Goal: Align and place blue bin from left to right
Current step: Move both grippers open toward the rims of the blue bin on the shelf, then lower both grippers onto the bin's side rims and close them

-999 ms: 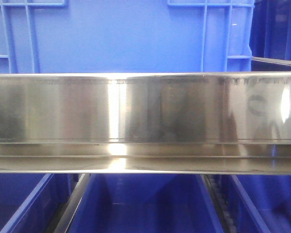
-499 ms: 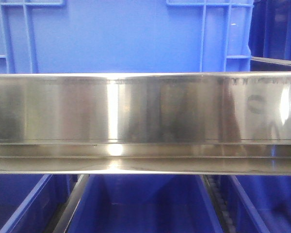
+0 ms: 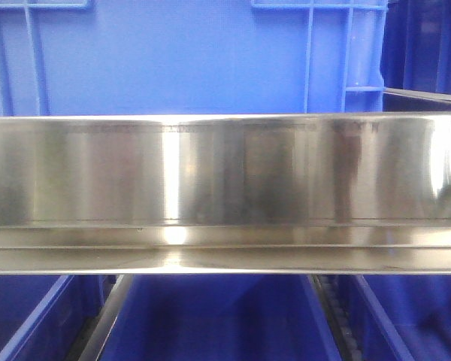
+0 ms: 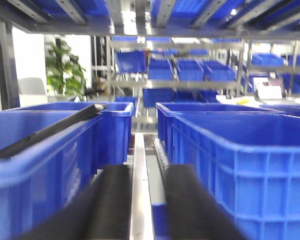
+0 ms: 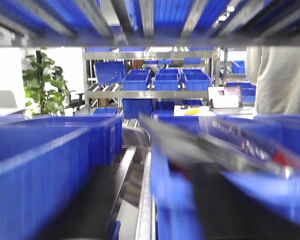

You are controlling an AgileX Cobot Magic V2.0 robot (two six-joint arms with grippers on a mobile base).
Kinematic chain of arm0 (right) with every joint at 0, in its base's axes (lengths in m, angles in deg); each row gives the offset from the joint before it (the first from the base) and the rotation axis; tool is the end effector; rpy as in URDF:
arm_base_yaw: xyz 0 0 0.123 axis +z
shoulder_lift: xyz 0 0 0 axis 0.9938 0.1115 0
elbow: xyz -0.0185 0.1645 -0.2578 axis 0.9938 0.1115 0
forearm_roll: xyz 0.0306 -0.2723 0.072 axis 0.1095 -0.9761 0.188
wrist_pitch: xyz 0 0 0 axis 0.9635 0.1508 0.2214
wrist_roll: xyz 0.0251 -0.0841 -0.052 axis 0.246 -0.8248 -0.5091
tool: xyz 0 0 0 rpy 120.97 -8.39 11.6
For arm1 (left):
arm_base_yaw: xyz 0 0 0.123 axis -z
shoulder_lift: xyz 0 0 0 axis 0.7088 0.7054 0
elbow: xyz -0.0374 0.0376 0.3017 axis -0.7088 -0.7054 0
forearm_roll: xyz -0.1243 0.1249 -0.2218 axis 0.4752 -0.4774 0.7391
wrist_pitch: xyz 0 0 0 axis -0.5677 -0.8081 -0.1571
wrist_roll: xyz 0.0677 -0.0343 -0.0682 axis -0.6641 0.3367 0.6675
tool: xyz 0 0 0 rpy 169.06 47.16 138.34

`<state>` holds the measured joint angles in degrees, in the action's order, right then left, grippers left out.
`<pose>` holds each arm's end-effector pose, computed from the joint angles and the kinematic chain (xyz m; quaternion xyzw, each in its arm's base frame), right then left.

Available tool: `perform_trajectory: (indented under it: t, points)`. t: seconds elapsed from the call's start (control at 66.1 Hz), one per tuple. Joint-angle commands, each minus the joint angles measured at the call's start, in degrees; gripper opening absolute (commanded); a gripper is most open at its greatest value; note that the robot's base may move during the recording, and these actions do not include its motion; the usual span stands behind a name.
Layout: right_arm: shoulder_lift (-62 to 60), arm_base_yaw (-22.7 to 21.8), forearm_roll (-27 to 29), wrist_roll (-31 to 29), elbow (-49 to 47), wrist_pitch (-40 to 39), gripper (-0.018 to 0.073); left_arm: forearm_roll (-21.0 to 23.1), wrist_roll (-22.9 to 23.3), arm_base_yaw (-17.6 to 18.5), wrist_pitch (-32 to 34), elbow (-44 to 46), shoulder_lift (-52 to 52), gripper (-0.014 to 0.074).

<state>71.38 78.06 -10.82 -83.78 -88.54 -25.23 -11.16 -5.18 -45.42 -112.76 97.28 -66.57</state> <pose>0.0436 -0.0030 0.3660 0.0441 0.6369 -0.0121 0.7696 0.0341 -0.0015 0.3720 0.0094 0.6574 0.0021 0.7534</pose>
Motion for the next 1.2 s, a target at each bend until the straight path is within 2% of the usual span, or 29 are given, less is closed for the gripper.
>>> perform_trajectory:
  t: [0.0,0.076,0.227,0.303,0.378,0.484,0.59,0.681,0.863,1.014,1.059,1.181]
  points:
    - [4.3,0.1,0.5,0.0,-4.6,0.7,0.0449,-0.1,-0.1,-0.1,-2.3,4.6,4.4,0.0306]
    - [7.9,0.2,2.2,0.0,-7.5,0.7,0.0568,-0.1,-0.1,-0.1,-2.3,8.4,8.4,0.0444]
    - [15.7,2.6,2.8,-2.3,-13.2,2.5,0.0559,0.0,-0.1,-0.1,-2.6,14.0,17.8,0.0606]
    - [20.3,5.7,5.4,-5.1,-16.3,2.5,0.0559,0.7,-0.1,0.8,-4.2,17.5,22.5,0.0601]
    - [24.7,9.8,6.2,-6.9,-20.4,4.8,0.0559,1.2,-0.1,3.9,-4.4,20.3,26.8,0.0601]
    - [32.6,15.5,6.2,-7.1,-27.6,11.4,0.0559,1.3,-0.1,8.8,-5.5,24.9,32.4,0.0601]
    - [41.5,19.0,6.2,-7.1,-36.4,18.7,0.0559,1.3,-0.1,12.5,-10.9,32.3,40.7,0.0601]
    - [48.2,19.2,6.2,-7.1,-43.8,24.5,0.0559,1.5,-0.1,13.2,-17.1,39.8,48.4,0.0601]
    - [61.5,19.2,5.7,-3.4,-59.4,35.2,0.0559,1.2,2.1,13.0,-27.7,58.0,63.0,0.0601]
    - [72.1,19.2,-2.2,2.6,-72.1,47.9,0.0559,0.5,3.6,12.9,-41.6,72.9,75.0,0.0601]
    - [74.6,19.2,-2.9,3.0,-75.0,50.3,0.0559,-0.3,3.8,12.9,-46.2,76.7,78.7,0.0601]
    - [81.5,19.2,-3.1,3.1,-82.2,52.6,0.0559,-4.9,7.4,12.9,-46.2,86.2,87.2,0.0601]
